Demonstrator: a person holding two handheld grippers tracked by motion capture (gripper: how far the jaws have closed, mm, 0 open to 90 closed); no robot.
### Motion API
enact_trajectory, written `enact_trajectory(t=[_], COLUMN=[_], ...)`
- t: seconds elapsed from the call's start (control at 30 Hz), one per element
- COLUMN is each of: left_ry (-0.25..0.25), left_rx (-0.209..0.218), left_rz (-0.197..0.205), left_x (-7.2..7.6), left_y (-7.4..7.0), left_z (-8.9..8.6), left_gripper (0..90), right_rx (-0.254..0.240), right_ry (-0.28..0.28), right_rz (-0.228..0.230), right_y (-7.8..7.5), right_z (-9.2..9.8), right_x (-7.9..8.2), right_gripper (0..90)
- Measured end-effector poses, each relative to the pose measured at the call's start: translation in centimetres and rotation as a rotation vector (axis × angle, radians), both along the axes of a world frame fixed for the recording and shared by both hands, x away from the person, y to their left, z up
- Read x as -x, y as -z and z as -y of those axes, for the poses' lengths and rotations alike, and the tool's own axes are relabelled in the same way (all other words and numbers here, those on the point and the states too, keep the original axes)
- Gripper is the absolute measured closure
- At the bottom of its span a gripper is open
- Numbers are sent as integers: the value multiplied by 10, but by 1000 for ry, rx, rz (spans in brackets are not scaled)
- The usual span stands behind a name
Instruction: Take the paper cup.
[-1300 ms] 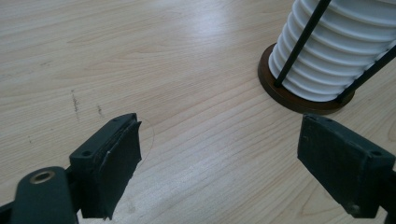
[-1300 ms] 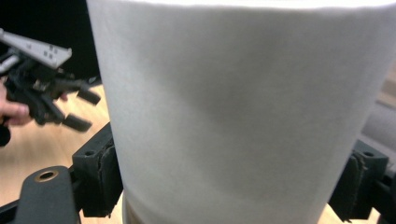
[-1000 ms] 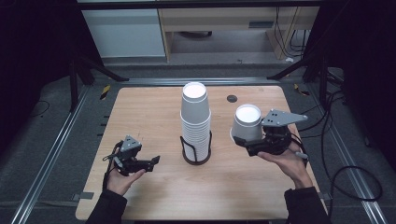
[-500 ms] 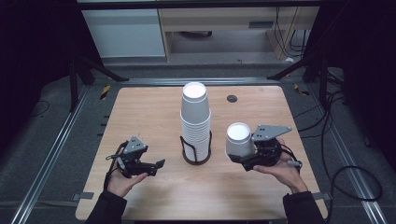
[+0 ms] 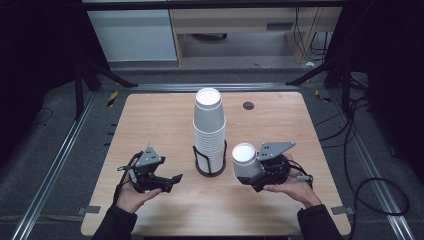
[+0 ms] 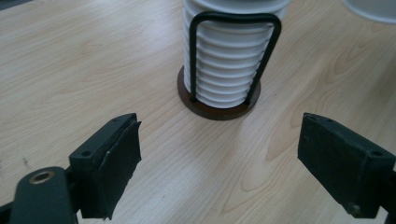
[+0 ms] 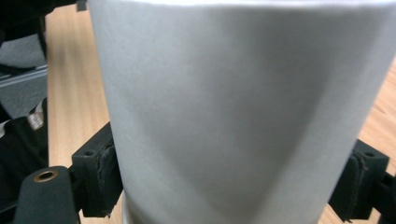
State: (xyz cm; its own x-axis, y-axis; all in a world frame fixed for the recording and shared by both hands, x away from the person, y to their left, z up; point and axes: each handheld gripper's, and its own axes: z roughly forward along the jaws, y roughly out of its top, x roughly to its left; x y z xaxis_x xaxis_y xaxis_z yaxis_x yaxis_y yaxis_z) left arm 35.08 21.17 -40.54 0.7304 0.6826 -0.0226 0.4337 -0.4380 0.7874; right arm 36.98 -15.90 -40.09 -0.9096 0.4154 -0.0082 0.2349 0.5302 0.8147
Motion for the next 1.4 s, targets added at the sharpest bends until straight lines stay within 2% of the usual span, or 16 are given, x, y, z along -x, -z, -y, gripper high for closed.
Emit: enact_trajectory(t=[0.43,0.77,0.87,0.93,0.97,1.4], left_ry=[97,183,211,235,244,295], left_rx=[-1,6,18,46,41,36], left_rz=[15,23,19,7,12,3], left_x=[5,6,6,6,6,8], left_y=[-17,-28,-31,-32,-33,-36], left_z=[18,39,47,51,54,75], left_gripper=[116,107,105,104,104,90], right_rx=[56,68,67,65,68,86], right_ry=[-90,-131,-144,-155,-163,-204], right_rz=[-11,-14,-9,-8,-8,-8], right_y=[6,7,7,7,8,12], right_z=[-27,-39,-40,-41,-43,-53], right_x=[-1,0,1,2,3,6], right_gripper=[154,154,155,155,155,155])
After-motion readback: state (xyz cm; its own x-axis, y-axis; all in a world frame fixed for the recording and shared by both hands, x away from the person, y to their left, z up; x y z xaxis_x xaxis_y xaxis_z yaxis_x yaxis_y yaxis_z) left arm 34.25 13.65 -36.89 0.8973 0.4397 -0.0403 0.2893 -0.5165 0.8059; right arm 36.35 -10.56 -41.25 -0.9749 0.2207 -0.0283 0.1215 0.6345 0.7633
